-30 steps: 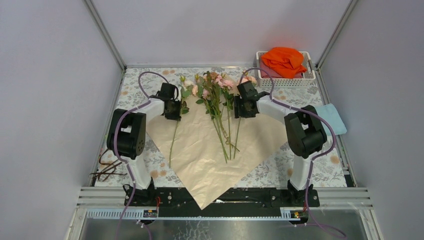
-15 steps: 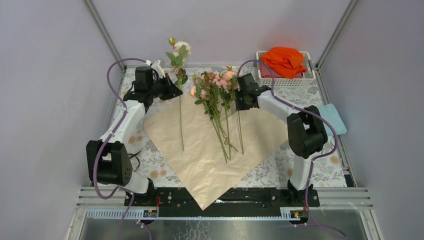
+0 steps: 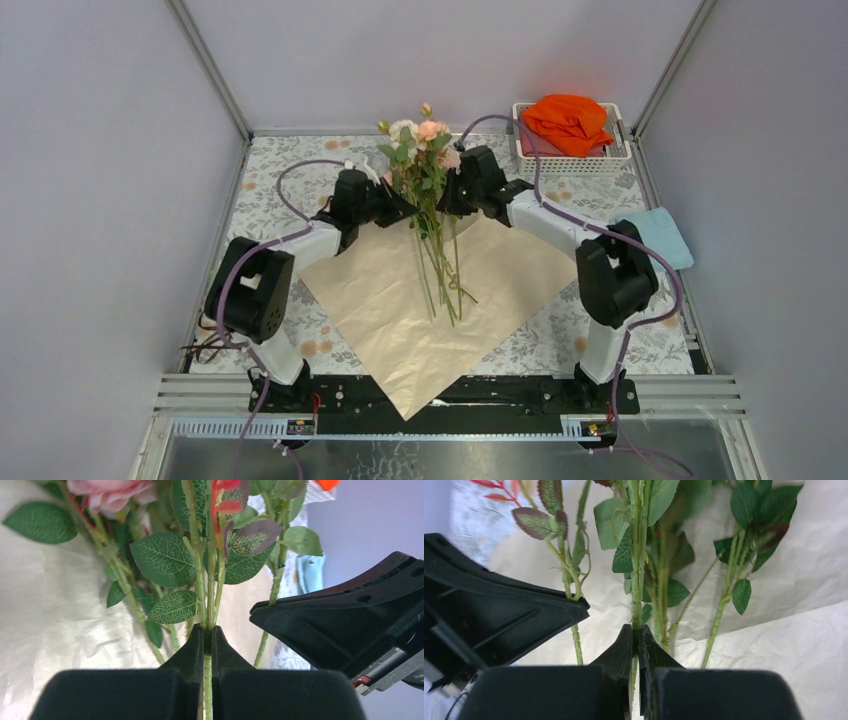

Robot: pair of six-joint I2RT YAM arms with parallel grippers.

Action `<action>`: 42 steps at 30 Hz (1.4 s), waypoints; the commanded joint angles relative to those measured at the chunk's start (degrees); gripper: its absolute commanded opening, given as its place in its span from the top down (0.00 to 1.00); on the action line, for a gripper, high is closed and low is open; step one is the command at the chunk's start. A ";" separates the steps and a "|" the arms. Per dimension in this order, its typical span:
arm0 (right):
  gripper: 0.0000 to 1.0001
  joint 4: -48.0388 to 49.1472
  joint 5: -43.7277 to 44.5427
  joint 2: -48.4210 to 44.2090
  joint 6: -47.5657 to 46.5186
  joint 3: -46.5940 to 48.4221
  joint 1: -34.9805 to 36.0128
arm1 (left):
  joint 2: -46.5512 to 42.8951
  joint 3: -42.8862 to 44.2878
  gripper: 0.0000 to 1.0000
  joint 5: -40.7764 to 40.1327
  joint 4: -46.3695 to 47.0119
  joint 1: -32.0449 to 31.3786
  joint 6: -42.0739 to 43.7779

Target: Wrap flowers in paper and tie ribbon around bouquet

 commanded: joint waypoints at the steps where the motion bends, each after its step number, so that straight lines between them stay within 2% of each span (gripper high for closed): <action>1: 1.00 0.78 -1.24 5.57 1.96 0.46 -0.20 | 4.81 -1.56 1.00 -6.57 9.66 -2.72 -3.47; 4: 0.99 0.31 0.03 7.66 1.23 0.97 -0.26 | 7.58 -1.55 1.00 -8.43 9.29 -3.61 -2.35; 6: 0.92 -1.22 0.87 9.18 0.30 2.20 -0.28 | 9.55 -1.09 1.00 -8.61 8.92 -3.92 -1.22; 11: 0.67 -5.46 0.39 12.02 -1.08 4.99 -0.39 | 13.51 -0.01 1.00 -9.73 7.52 -4.03 -0.07; 14: 0.51 -6.51 0.09 10.87 -1.46 5.16 -0.62 | 13.96 -0.07 1.00 -9.90 7.33 -4.02 0.22; 18: 0.36 -8.18 1.69 7.86 -2.62 4.32 -1.13 | 14.19 0.54 0.99 -9.84 5.99 -4.04 0.46; 20: 0.30 -9.32 2.59 6.44 -3.87 3.55 -1.73 | 14.30 1.34 0.79 -10.40 3.39 -4.04 0.81; 23: 0.27 -11.86 1.81 5.29 -5.07 2.43 -2.95 | 13.09 2.75 0.56 -14.20 -4.98 -4.10 1.53; 25: 0.26 -13.05 1.71 4.38 -5.51 1.02 -3.64 | 11.25 3.04 0.46 -17.36 -9.91 -4.48 1.48; 28: 0.26 -11.88 1.84 2.52 -5.21 -2.24 -4.23 | 9.05 3.36 0.34 -17.29 -11.95 -5.06 2.24; 32: 0.27 -11.99 2.31 2.16 -4.65 -4.12 -4.34 | 10.22 6.62 0.30 -17.18 -15.25 -5.27 2.98; 34: 0.30 -12.06 2.97 2.10 -4.49 -4.85 -4.30 | 10.62 8.10 0.28 -16.89 -17.94 -5.27 3.40; 36: 0.38 -12.30 4.77 1.78 -4.75 -5.82 -4.26 | 9.64 8.22 0.25 -16.53 -18.93 -5.27 4.04; 38: 0.53 -12.40 6.40 1.90 -5.13 -6.63 -4.27 | 8.05 8.09 0.24 -17.03 -19.64 -5.29 4.85; 42: 0.82 -9.97 2.23 3.59 -6.45 -8.04 -4.03 | 5.73 8.48 0.20 -18.61 -22.14 -5.27 7.04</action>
